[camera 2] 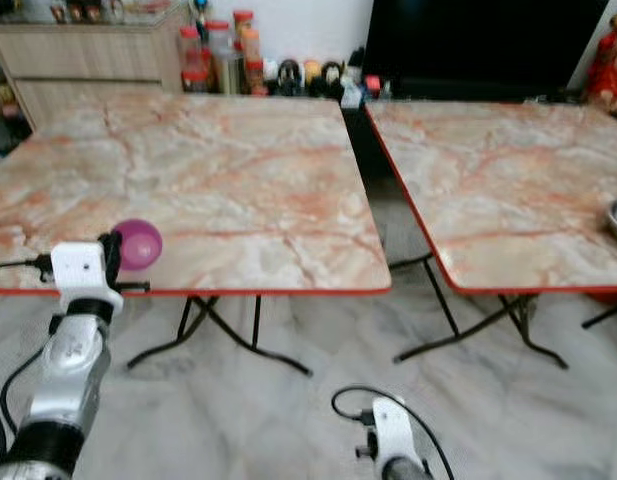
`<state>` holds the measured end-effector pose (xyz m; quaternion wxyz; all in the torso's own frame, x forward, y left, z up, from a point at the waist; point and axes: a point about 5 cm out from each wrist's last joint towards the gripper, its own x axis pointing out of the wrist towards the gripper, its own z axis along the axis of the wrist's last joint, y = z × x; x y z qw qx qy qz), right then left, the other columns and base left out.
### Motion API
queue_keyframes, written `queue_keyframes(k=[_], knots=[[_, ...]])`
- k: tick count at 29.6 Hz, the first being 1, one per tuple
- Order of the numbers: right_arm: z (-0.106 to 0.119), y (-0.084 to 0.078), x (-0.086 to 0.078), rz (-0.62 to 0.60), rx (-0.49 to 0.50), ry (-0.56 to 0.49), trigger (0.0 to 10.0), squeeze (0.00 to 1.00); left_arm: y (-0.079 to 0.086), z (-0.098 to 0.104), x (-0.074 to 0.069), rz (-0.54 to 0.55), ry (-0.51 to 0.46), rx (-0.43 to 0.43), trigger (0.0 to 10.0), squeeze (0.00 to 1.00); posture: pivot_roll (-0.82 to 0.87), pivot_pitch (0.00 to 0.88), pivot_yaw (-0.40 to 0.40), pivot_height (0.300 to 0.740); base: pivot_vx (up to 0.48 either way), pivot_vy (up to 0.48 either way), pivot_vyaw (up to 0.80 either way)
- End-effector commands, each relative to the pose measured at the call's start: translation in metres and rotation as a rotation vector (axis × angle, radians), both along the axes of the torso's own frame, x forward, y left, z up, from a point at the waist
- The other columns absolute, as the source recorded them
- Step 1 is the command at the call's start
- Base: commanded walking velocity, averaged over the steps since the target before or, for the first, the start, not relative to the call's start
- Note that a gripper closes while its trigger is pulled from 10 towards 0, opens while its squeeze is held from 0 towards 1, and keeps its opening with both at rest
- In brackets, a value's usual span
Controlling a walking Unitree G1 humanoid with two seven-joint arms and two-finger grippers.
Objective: Setting the table
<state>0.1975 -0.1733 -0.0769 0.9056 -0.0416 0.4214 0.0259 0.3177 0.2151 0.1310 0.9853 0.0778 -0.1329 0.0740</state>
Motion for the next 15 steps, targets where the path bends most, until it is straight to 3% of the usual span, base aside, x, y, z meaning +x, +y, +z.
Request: queue_keyframes(k=[1, 13, 15], knots=[[0.0001, -0.0046, -0.0006, -0.017, -0.001, 0.003, 10.0, 0.0, -0.0031, 0.0004, 0.0015, -0.008, -0.002, -0.013, 10.0, 0.0, 0.02, 0.0, -0.044, 0.701, 0.0, -0.33, 0.45], [-0.0009, -0.0064, -0.0033, -0.009, -0.015, 0.001, 10.0, 0.0, -0.0056, 0.0001, 0.0023, -0.011, -0.005, -0.031, 10.0, 0.0, 0.02, 0.0, -0.046, 0.701, 0.223, -0.328, 0.0], [-0.0001, -0.0074, -0.0024, -0.007, -0.021, -0.007, 10.0, 0.0, -0.0059, 0.0007, 0.0031, -0.012, -0.007, -0.034, 10.0, 0.0, 0.02, 0.0, -0.046, 0.701, 0.266, -0.33, 0.7]])
